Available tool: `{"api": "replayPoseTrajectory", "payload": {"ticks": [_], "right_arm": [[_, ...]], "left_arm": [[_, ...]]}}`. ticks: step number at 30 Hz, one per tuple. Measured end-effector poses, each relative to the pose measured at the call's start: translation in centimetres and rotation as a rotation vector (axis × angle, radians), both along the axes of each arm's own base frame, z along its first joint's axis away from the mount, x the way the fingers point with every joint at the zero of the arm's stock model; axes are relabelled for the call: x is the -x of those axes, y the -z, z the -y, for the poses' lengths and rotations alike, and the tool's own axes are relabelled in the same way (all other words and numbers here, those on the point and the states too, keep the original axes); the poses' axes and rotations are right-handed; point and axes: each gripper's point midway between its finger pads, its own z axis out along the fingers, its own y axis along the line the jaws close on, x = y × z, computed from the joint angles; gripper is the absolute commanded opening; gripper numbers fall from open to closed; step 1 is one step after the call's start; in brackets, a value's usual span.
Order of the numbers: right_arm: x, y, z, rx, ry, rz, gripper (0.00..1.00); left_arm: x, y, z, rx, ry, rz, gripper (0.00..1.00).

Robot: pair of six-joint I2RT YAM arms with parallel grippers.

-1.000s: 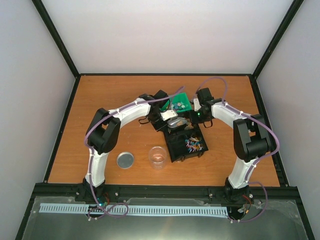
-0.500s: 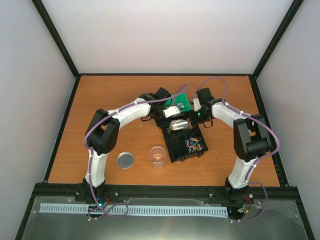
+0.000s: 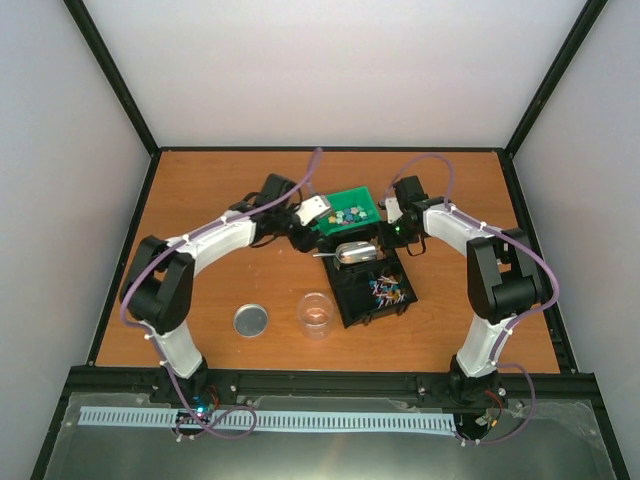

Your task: Pack the candies

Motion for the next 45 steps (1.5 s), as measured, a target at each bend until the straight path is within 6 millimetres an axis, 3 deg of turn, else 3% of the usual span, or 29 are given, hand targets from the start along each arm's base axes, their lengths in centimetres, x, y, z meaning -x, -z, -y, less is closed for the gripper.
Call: {"api": "replayPoseTrajectory", "payload": {"ticks": [4,16,24,40,45], "right_arm": [[0.1,0.0,0.1,-0.003,-0.015,0.0,0.03],[0.2,0.1,0.0,-0.022,-0.046,-0.003,0.03],[0.2,0.1,-0.2,-0.034,-0.064,-0.005,0.03],[0.2,0.2,-0.3,-0.035,-0.072,-0.015,0.03],[0.1,0.2,-0.3,-0.037,-0.073,-0.015,0.03]], "left_arm": [[-0.1,0.3,-1.6,0.098,-0.01,0.042,0.63],[3.8,3.4,-1.0,0.205,0.09,0.035,0.59],[3.0,2.8,-0.2,0.252,0.115,0.097,0.51],[4.9,5.9,0.4,0.216,0.169,0.086,0.4],[4.6,6.4,0.4,0.206,0.161,0.101,0.36]]}}
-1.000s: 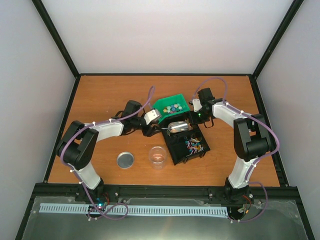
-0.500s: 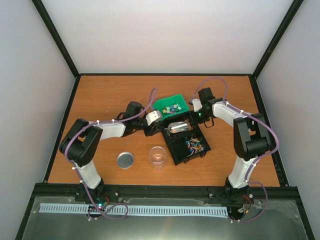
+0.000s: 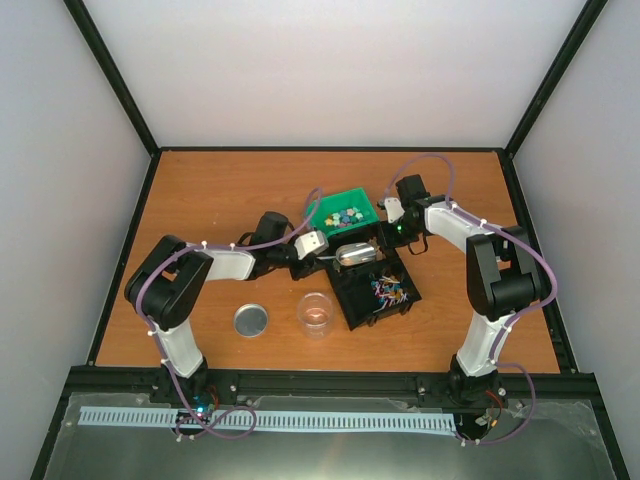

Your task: Pack the candies

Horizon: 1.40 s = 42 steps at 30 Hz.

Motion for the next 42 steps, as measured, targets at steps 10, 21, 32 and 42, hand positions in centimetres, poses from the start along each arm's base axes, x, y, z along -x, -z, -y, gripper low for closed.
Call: {"api": "replayPoseTrajectory", "payload": {"ticks": [10,21,32,42], "right_arm": [[0.0,0.0,0.0,0.0,0.001,0.0,0.03],[-0.1,0.0,0.1,0.004,0.002,0.002,0.03],[-0.6,0.0,0.5,0.024,0.044,0.012,0.03],[-1.1,-0.1,1.1,0.046,0.119,0.028,0.03]], "left_arm": [[-0.7,-0.6,0.4,0.012,-0.016,0.043,0.24],[-0.7,-0.6,0.4,-0.004,-0.025,0.032,0.01],[-1.0,-6.7,-1.3,-0.153,-0.093,-0.01,0.01],[-0.3,-10.8,-3.6,-0.351,-0.106,-0.07,0.01]]}}
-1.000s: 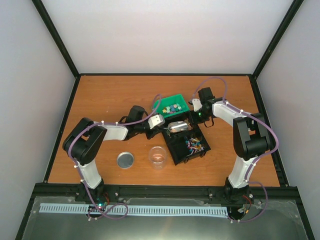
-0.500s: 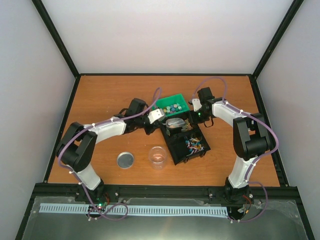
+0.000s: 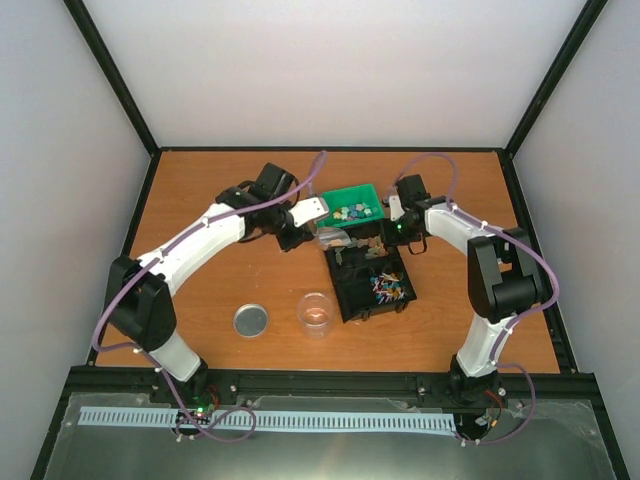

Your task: Pack the candies

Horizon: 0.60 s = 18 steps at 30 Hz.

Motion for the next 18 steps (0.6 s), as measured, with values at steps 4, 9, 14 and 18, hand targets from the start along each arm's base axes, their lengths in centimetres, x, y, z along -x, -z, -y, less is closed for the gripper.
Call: {"api": "replayPoseTrajectory", "payload": {"ticks": [4,9,14,18], "right_arm": [[0.3,-0.1,0.3,0.008,0.019,0.004,0.03],[0.8,-0.1,0.0,0.013,0.022,0.005,0.03],[1.0,-0.4,-0.3,0.01,0.015,0.018,0.03],[1.0,-0.6,-0.4,0.008,0.013,0.025,0.03]], "left_arm": [[0.0,-0.9,0.3,-0.073,0.013,-0.024,0.01],[1.2,0.0,1.2,-0.182,0.06,-0.088,0.01],[0.8,0.5,1.3,-0.277,0.062,-0.138,0.01],[-0.4,0.5,1.6,-0.336,0.051,-0.146,0.01]]}}
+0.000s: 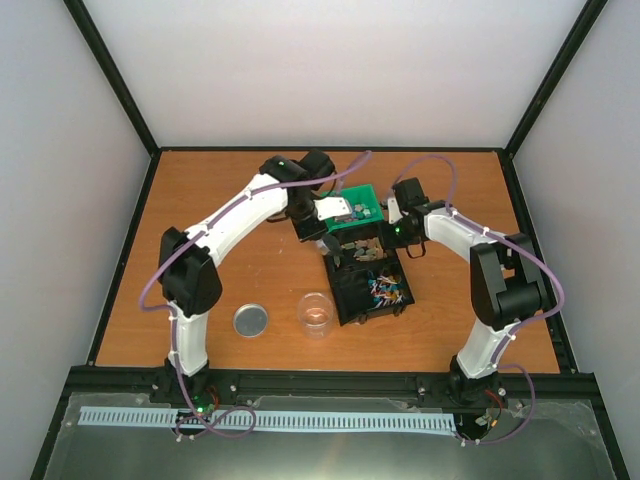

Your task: Pack the candies

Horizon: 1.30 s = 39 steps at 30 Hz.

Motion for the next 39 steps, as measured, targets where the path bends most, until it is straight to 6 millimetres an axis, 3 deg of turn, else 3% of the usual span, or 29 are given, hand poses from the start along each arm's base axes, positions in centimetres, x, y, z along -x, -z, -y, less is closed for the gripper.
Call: {"api": "replayPoseTrajectory", "payload": {"ticks": [9,17,28,39], "right_arm": [[0.2,0.0,-0.6,-0.004,-0.008,-0.002,0.03],[0.5,0.4,-0.4,-0.001,0.009,-0.014,0.03],[0.5,0.6,-0.4,-0.01,0.014,-0.017,0.03],[-0.1,0.6,0.5,-0.01,0.031,-0.001,0.03]], "left_arm": [[0.3,1.7,1.4,-0.121,0.02,-0.023,0.01],[-0.4,2.2,2.2,-0.112,-0.032,-0.026,0.01],[-1.8,5.3,5.9,0.098,-0.072,0.008,0.01],[-2.1,7.5,5.7,0.314,-0.1,0.003,0.01]]}}
